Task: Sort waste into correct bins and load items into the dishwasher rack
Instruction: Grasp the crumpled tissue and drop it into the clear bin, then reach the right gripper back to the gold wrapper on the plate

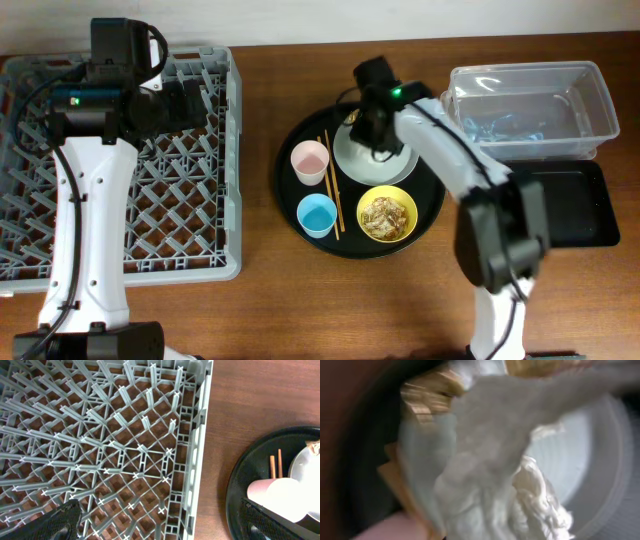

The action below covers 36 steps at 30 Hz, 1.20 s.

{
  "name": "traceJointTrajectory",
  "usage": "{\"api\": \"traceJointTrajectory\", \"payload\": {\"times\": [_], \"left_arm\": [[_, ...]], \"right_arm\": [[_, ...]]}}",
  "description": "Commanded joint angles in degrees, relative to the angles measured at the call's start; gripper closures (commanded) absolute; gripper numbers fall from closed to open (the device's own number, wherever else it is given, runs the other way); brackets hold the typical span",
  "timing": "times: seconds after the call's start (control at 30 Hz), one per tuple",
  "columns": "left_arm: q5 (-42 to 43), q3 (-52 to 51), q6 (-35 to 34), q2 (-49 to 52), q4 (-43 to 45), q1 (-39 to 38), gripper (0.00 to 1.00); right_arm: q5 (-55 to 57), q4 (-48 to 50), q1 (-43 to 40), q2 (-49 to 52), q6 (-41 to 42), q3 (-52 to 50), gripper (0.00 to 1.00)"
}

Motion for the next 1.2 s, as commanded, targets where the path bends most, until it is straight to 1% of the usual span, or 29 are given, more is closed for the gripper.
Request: {"api": "traceJointTrajectory", "payload": {"times": [0.0,0.07,0.13,0.27,0.33,0.37,0.4,0.43,0.47,0.5,0.53,0.57,0.6,0.63,0.7,0.77,0.8,0.87,0.9,1.03,1.1,1.17], "left_arm": [[0.52,0.98,-0.72,0.5,0.02,0.11,0.01],[0.55,0.98,-0.72,0.5,-0.15,0.11,0.01],[0.55,0.98,-0.72,0.5,-0.33,0.11,0.01],[0.55,0.98,-0.72,0.5,-0.61,0.11,0.01],[0.52,0.98,-0.72,0.5,-0.59,0.11,0.01],[0.52,0.98,-0.72,0.5,-0.59,0.11,0.01],[0.55,0.98,-0.72,0.5,-0.61,0.11,0.01],[0.55,0.98,-0.72,0.5,-0.7,0.11,0.01],[0.55,0.98,-0.72,0.5,-0.96,0.11,0.01],[0.55,0.98,-0.72,0.5,-1.29,0.11,0.01],[0.55,0.98,-0.72,0.5,-1.6,0.11,0.01],[0.55,0.98,-0.72,0.5,-1.88,0.11,0.01],[0.52,0.98,-0.72,0.5,-2.08,0.11,0.01],[0.52,0.98,-0.72,0.5,-2.05,0.11,0.01],[0.52,0.98,-0.72,0.5,-1.95,0.11,0.0],[0.52,0.98,-0.72,0.5,-1.88,0.11,0.01],[0.52,0.98,-0.72,0.5,-1.84,0.11,0.01],[0.52,0.98,-0.72,0.5,-1.84,0.11,0.01],[0.52,0.98,-0.7,0.5,-1.86,0.11,0.01],[0.52,0.98,-0.7,0.5,-1.88,0.11,0.01],[0.55,0.98,-0.7,0.5,-1.92,0.11,0.01],[0.55,0.98,-0.72,0.5,-1.92,0.11,0.01]], "right_arm": [[3.04,0.02,-5.2,-14.01,-6.69,4.07,0.96],[6.73,-0.31,-9.73,-17.29,-6.69,4.07,0.96],[8.24,-0.87,-14.53,-18.4,-6.69,4.07,0.96],[7.28,-0.26,-25.14,-15.3,-6.67,4.04,0.96],[4.94,0.96,-27.28,-13.25,-6.67,4.04,0.9],[4.37,1.2,-27.89,-12.35,-6.67,4.04,0.83],[4.11,1.36,-28.28,-11.47,-6.67,4.04,0.64],[4.0,1.38,-28.57,-10.6,-6.67,4.04,0.41],[4.04,1.36,-28.59,-9.88,-6.69,4.04,0.33],[3.98,1.36,-28.61,-9.11,-6.69,4.04,0.22],[3.98,1.44,-28.59,-8.68,-6.69,4.04,0.16],[3.28,1.64,-28.55,-8.66,-6.69,4.04,0.07],[1.81,2.12,-28.5,-8.68,-6.8,4.07,0.03],[1.11,2.45,-28.5,-8.98,-6.93,4.26,0.01],[-0.72,2.69,-28.5,-9.29,-7.61,4.9,0.01],[-6.71,2.91,-27.98,-9.31,-9.97,5.92,0.01],[-9.25,3.19,-26.95,-9.31,-10.49,6.14,0.02],[-9.97,3.48,-23.78,-9.29,-10.27,6.14,0.06],[-9.51,3.72,-21.46,-9.14,-10.19,6.14,0.07],[-0.92,5.79,-11.58,-7.65,-3.93,6.12,0.08],[1.84,7.21,-7.72,-5.55,0.46,6.12,0.09],[4.13,7.65,-5.81,-3.28,4.5,6.12,0.11]]}}
